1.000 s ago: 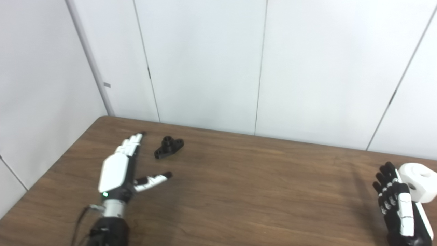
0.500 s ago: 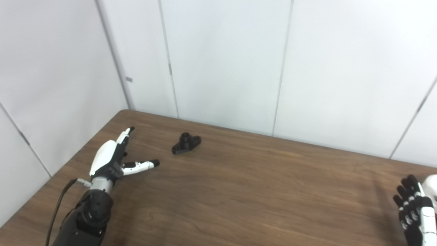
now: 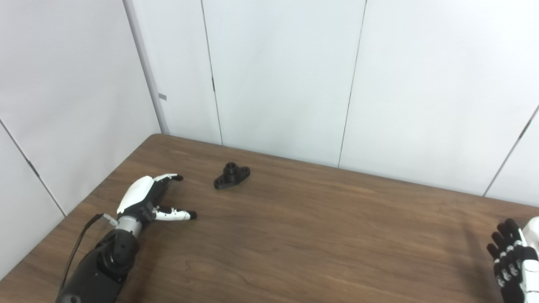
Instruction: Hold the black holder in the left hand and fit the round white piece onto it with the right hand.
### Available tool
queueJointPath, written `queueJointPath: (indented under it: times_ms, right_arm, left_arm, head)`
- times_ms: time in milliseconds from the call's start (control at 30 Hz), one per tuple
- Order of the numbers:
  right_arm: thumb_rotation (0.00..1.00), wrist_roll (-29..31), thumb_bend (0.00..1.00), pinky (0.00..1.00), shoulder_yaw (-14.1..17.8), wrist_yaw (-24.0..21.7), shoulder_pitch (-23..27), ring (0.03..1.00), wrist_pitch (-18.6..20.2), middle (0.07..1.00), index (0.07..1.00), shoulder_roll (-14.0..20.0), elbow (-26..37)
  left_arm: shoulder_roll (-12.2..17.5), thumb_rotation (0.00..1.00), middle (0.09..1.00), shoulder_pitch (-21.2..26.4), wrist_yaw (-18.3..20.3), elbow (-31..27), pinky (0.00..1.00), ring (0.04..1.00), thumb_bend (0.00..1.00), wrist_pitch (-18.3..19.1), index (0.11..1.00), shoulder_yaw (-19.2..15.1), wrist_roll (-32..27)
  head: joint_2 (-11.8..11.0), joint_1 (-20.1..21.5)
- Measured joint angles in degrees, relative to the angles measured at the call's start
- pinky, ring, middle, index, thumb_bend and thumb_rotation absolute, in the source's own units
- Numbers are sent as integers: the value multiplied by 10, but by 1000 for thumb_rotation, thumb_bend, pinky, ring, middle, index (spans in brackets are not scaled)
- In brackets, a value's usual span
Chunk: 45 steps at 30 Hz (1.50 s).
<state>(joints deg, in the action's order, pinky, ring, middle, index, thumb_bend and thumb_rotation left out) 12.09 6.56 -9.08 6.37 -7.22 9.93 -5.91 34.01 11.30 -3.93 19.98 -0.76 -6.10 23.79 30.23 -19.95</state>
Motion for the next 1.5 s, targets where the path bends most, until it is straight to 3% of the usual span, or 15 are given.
queueJointPath:
  times_ms: [333, 900, 1167, 1500]
  right_arm:
    - [1000, -3, 315, 1000, -1, 4, -17, 1000, 24, 1000, 1000, -6, 27]
    - [1000, -2, 301, 1000, -1, 3, -25, 1000, 31, 1000, 1000, -8, 39]
    - [1000, -2, 277, 1000, -2, 4, -28, 1000, 34, 1000, 1000, -10, 44]
    - [1000, -3, 266, 1000, -3, 5, -29, 1000, 34, 1000, 1000, -13, 45]
  left_arm:
    - [-2, 269, 893, 30, -11, 43, 914, 939, 979, -22, 792, 24, 3]
    - [-10, 302, 877, 82, -47, 118, 897, 923, 950, -53, 766, 67, 12]
    - [-10, 347, 875, 119, -51, 164, 871, 919, 967, -72, 766, 88, 12]
    - [-8, 326, 879, 143, -52, 197, 878, 923, 967, -89, 767, 106, 12]
  head:
    - [2, 3]
    - [0, 12]
    - [1, 18]
    - [0, 25]
